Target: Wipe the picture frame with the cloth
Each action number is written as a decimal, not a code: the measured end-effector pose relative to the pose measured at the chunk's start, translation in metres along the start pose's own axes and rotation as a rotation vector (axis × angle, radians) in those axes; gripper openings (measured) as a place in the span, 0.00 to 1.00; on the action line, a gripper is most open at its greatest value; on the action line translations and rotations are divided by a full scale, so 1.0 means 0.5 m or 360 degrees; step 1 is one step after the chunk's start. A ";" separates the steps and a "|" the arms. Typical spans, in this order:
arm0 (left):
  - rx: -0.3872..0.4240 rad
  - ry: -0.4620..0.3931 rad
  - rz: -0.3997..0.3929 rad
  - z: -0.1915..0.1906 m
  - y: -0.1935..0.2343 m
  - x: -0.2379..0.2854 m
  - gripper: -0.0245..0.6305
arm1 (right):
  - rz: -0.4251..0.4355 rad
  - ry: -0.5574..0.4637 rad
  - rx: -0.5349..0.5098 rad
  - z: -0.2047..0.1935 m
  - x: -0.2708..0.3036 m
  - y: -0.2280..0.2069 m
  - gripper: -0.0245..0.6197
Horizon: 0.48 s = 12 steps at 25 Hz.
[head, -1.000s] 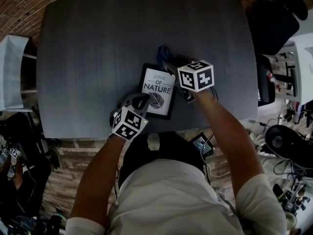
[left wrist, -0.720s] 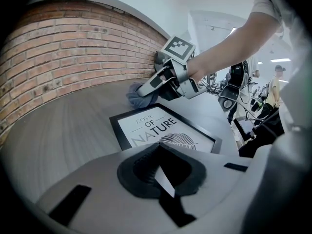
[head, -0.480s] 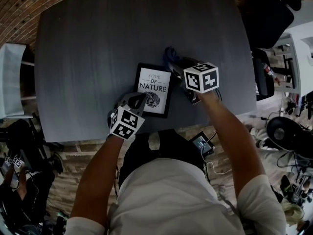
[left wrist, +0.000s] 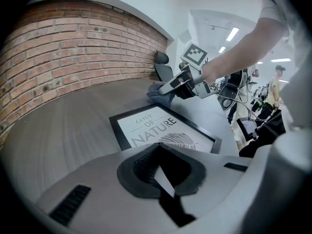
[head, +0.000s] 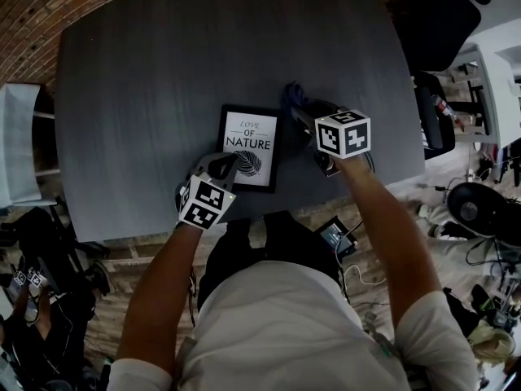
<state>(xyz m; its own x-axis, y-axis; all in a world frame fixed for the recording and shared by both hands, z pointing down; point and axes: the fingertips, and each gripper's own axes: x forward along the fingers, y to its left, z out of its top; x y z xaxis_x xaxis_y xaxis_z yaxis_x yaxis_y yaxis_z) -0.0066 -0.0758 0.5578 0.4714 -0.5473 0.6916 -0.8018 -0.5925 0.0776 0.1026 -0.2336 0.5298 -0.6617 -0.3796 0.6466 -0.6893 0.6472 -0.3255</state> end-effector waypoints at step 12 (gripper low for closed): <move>0.0649 0.0095 -0.0315 -0.017 -0.076 -0.059 0.45 | -0.0082 -0.0047 0.0075 0.006 0.021 -0.009 0.24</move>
<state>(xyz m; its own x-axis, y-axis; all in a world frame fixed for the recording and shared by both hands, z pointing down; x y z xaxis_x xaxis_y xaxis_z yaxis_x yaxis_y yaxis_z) 0.0070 -0.0320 0.5405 0.5692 -0.3724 0.7330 -0.4828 -0.8730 -0.0686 0.0979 -0.2427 0.5359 -0.6329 -0.4315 0.6429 -0.7354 0.5946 -0.3249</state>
